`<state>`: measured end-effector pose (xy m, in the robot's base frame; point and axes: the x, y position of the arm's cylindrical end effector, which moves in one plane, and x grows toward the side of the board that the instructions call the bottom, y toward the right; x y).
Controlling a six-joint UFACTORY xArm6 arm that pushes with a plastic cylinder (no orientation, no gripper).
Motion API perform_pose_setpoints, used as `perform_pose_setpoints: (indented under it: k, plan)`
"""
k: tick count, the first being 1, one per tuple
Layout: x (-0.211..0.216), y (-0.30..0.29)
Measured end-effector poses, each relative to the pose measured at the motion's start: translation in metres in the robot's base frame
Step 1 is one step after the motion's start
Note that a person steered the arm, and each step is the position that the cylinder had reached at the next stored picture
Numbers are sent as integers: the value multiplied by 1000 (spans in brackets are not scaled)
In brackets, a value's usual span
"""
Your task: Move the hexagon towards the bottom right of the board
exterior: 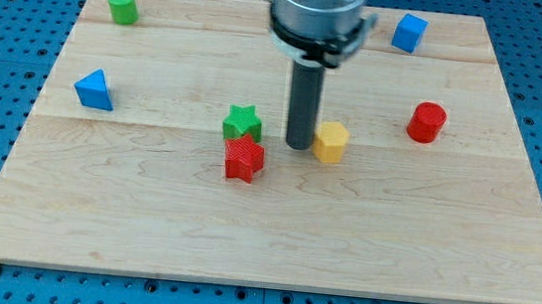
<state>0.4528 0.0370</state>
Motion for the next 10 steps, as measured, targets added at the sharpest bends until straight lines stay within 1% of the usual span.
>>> perform_pose_setpoints:
  k: [1, 2, 3, 4, 5, 8, 10]
  plan:
    - [-28, -32]
    - [-27, 26]
    - [41, 67]
    - [56, 110]
    - [70, 124]
    - [41, 101]
    - [41, 121]
